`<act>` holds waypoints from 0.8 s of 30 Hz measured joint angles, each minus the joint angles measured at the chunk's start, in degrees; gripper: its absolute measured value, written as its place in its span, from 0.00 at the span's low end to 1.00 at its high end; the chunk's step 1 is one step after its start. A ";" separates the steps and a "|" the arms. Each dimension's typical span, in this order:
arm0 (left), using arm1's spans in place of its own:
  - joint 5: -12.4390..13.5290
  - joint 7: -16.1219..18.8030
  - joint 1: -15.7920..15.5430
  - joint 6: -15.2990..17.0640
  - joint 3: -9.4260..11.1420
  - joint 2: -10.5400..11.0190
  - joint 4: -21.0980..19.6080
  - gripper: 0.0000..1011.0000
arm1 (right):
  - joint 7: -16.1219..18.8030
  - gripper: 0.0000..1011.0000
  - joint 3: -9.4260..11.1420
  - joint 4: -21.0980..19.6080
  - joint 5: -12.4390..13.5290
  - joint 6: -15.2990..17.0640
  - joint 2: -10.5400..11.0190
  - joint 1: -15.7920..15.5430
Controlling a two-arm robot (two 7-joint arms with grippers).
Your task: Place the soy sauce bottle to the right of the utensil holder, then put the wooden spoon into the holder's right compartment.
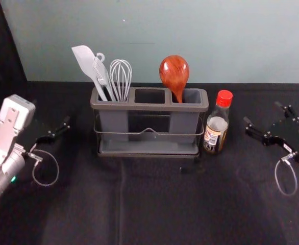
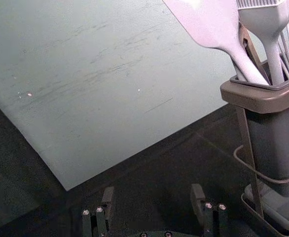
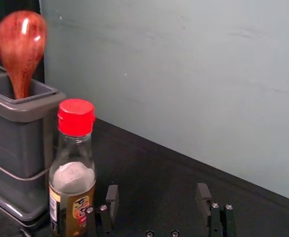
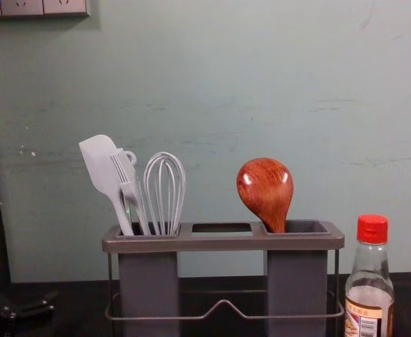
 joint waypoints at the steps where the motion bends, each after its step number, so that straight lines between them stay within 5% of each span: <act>1: 0.00 0.00 0.00 0.00 0.00 0.00 0.00 0.99 | 0.01 0.99 -0.14 0.25 -0.04 0.13 0.04 0.28; 24: 0.00 0.00 0.00 0.00 0.00 0.00 0.00 0.99 | -0.28 0.99 -0.61 0.98 -0.34 0.16 -0.05 1.03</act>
